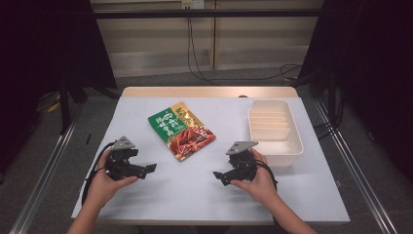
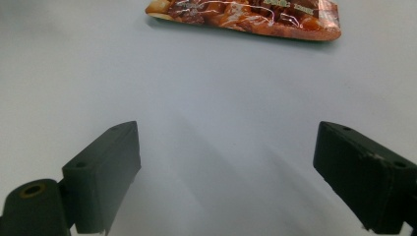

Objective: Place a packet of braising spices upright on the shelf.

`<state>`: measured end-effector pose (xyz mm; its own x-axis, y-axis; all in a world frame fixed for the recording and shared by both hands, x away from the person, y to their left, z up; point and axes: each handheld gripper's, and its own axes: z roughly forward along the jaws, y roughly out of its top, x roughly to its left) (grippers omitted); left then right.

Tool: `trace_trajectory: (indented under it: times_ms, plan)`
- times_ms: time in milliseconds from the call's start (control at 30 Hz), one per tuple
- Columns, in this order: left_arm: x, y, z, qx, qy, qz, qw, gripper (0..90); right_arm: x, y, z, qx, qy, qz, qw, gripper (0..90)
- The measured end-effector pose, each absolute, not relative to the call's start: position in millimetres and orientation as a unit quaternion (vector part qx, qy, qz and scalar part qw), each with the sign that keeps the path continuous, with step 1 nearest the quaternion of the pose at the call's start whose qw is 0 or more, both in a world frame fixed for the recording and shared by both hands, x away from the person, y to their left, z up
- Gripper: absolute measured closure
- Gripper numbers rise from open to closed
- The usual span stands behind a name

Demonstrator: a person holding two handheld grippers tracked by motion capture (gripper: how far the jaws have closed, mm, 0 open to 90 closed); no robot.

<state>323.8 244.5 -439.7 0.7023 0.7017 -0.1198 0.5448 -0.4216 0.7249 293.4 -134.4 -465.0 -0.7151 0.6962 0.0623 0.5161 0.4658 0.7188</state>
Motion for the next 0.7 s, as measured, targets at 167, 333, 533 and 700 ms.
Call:
trace_trajectory:
  times_ms: [167,333,533,700]
  plan:
    - [328.9,241.4,-435.6,0.836,0.376,0.097,0.388,4.0,297.3,-136.0,-467.9,0.366,0.845,0.371,0.116,10.5]
    - [337.2,242.6,-435.2,0.827,0.383,0.086,0.402,0.1,298.8,-135.8,-468.6,0.366,0.846,0.373,0.110,10.5]
    - [361.0,248.8,-436.8,0.814,0.414,0.069,0.401,1.4,297.8,-133.3,-466.5,0.362,0.846,0.375,0.114,10.6]
    - [381.9,249.6,-433.3,0.816,0.429,0.063,0.383,4.6,298.2,-132.6,-466.4,0.359,0.847,0.376,0.114,10.6]
